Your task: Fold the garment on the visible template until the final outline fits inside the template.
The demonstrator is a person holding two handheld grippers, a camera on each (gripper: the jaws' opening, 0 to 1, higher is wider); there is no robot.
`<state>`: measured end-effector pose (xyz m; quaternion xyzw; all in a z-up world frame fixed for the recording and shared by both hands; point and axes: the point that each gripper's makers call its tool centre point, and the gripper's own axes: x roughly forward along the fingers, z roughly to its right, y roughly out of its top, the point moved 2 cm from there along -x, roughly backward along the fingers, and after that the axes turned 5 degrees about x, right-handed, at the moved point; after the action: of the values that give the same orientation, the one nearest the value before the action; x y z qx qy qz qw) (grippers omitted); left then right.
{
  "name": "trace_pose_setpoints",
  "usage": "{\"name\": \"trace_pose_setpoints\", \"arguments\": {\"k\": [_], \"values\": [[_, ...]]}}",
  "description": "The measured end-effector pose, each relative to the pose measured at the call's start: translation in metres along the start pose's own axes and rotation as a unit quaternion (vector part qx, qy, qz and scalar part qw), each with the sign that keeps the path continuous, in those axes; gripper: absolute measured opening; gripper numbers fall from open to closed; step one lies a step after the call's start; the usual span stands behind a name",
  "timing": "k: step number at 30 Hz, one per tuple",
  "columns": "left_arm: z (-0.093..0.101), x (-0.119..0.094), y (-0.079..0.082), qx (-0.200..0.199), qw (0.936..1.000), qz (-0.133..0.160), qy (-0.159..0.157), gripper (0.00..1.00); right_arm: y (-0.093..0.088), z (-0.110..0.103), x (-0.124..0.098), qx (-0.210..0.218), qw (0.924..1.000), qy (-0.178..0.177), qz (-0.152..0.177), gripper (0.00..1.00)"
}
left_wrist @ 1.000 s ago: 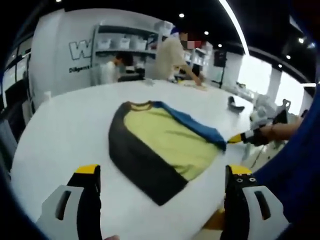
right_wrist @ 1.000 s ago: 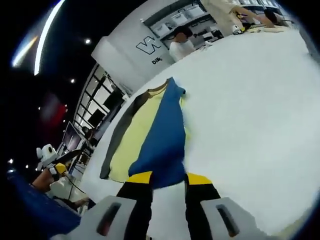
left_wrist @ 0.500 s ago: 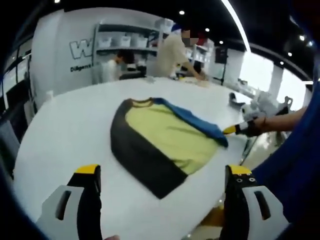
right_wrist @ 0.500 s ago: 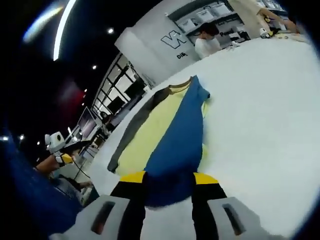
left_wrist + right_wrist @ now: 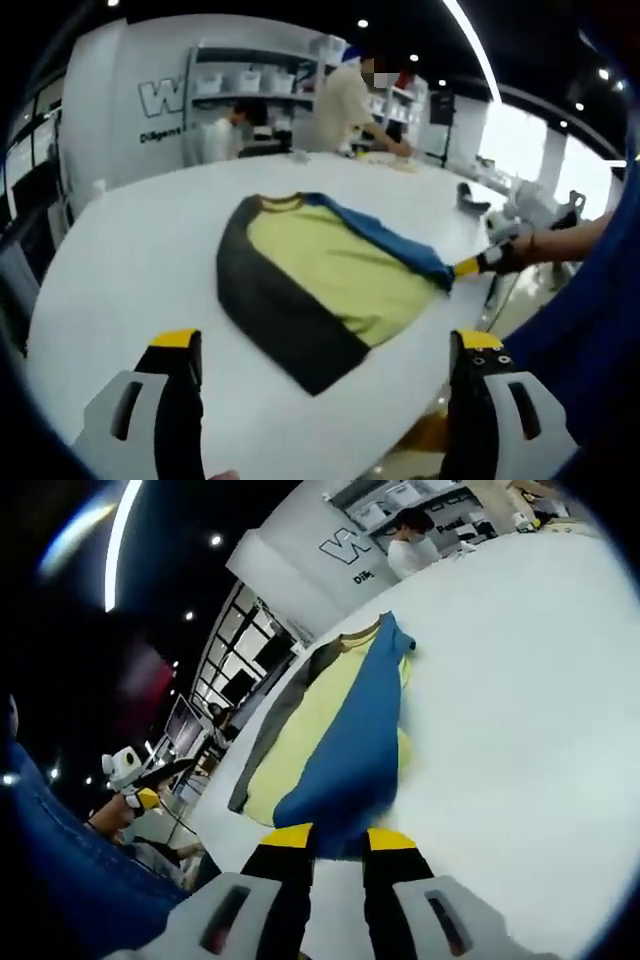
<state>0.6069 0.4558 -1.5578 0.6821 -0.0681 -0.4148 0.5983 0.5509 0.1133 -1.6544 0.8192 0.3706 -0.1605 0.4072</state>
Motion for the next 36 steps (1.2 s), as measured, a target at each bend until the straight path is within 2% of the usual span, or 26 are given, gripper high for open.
{"name": "trace_pose_setpoints", "arguments": {"k": [4,12,13,16,19,20,21,23,24,28,31,36], "values": [[0.003,0.000,-0.002,0.003,1.0000,-0.004,-0.003,0.99,0.009,0.006,0.004,0.023,0.9994,0.013,0.024,0.00],[0.003,-0.005,-0.004,0.005,0.9999,-0.010,0.002,0.99,0.037,0.014,0.022,0.011,0.9982,0.044,0.039,0.00],[0.004,-0.007,-0.007,0.006,0.9999,-0.014,0.005,0.99,0.042,0.011,0.028,-0.001,0.9975,0.060,0.037,0.00],[0.005,-0.009,-0.008,0.008,0.9998,-0.016,0.007,0.98,0.044,0.005,0.033,-0.012,0.9964,0.078,0.030,0.00],[0.007,-0.012,-0.009,0.006,0.9998,-0.018,0.010,0.98,0.037,-0.008,0.037,-0.073,0.9894,0.124,-0.015,0.00],[0.008,-0.012,-0.009,0.006,0.9998,-0.018,0.011,0.98,0.030,-0.010,0.035,-0.094,0.9858,0.133,-0.042,0.00],[0.009,-0.012,-0.009,0.006,0.9997,-0.019,0.011,0.98,0.026,-0.009,0.032,-0.104,0.9842,0.133,-0.053,0.00],[0.010,-0.010,-0.011,0.004,0.9998,-0.018,0.012,0.98,0.015,-0.006,0.025,-0.082,0.9849,0.138,-0.065,0.00],[0.011,-0.010,-0.011,0.005,0.9997,-0.019,0.010,0.98,0.012,-0.005,0.023,-0.059,0.9868,0.140,-0.056,0.00],[0.013,-0.010,-0.012,0.009,0.9997,-0.022,0.011,0.98,0.019,-0.001,0.025,-0.002,0.9924,0.122,-0.017,0.00],[0.011,-0.010,-0.010,0.008,0.9997,-0.019,0.014,0.98,0.024,0.005,0.027,0.010,0.9953,0.096,-0.005,0.00],[0.010,-0.011,-0.009,0.007,0.9997,-0.017,0.016,0.98,0.029,0.007,0.026,0.012,0.9961,0.087,0.003,0.00]]}}
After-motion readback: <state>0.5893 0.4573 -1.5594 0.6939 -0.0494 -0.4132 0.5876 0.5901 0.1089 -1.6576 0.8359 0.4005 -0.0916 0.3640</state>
